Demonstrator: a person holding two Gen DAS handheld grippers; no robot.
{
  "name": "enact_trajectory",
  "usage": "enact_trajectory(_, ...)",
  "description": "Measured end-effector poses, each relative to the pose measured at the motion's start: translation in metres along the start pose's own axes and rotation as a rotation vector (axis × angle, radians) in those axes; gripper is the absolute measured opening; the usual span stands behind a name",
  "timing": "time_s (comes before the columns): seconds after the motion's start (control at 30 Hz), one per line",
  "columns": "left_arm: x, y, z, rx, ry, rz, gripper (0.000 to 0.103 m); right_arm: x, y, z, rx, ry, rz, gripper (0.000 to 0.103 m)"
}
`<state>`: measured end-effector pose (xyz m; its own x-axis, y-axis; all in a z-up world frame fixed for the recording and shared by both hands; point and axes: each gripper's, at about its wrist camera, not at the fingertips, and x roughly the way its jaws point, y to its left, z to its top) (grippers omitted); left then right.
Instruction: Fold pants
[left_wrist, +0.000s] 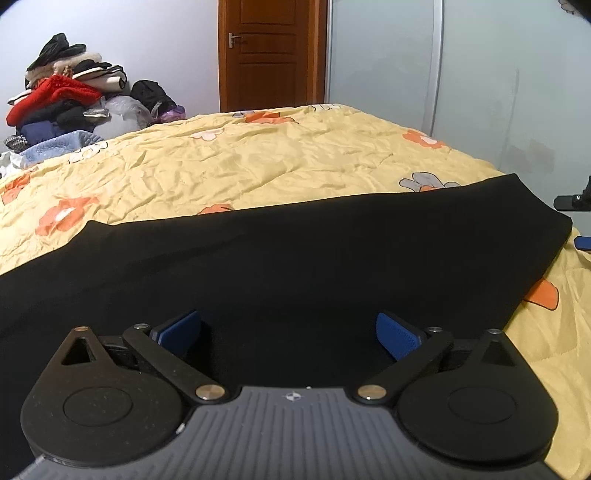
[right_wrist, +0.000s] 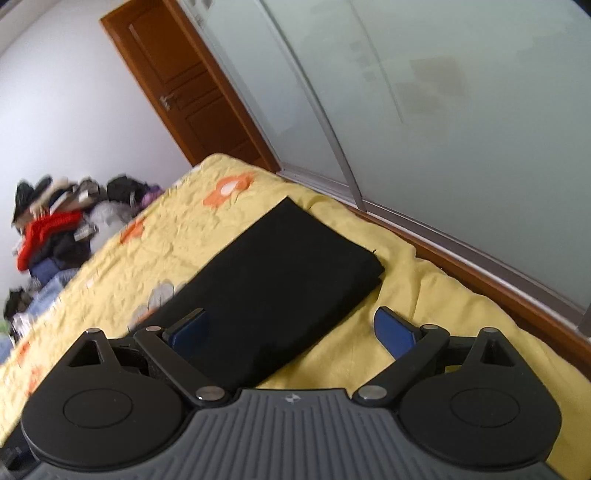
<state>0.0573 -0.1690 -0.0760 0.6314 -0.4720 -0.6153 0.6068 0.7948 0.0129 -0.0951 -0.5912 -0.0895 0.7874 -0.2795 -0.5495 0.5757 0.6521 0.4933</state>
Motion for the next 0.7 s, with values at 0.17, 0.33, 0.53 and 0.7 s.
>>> enact_trajectory(0.17, 0.002, 0.001, -0.001, -0.011, -0.002, -0.004, 0.103, 0.007, -0.006, 0.003, 0.101, -0.038, 0.068, 0.098)
enact_trajectory(0.33, 0.002, -0.001, -0.001, -0.008, -0.003, 0.0, 0.103, 0.01, -0.028, 0.0, 0.338, -0.132, 0.201, 0.098)
enact_trajectory(0.53, 0.002, -0.001, -0.002, -0.008, -0.003, 0.0, 0.103, 0.012, -0.041, 0.003, 0.483, -0.085, 0.346, 0.098)
enact_trajectory(0.7, 0.002, 0.0, -0.002, -0.008, -0.003, 0.0, 0.103, 0.025, -0.023, 0.015, 0.367, -0.072, 0.27, 0.084)
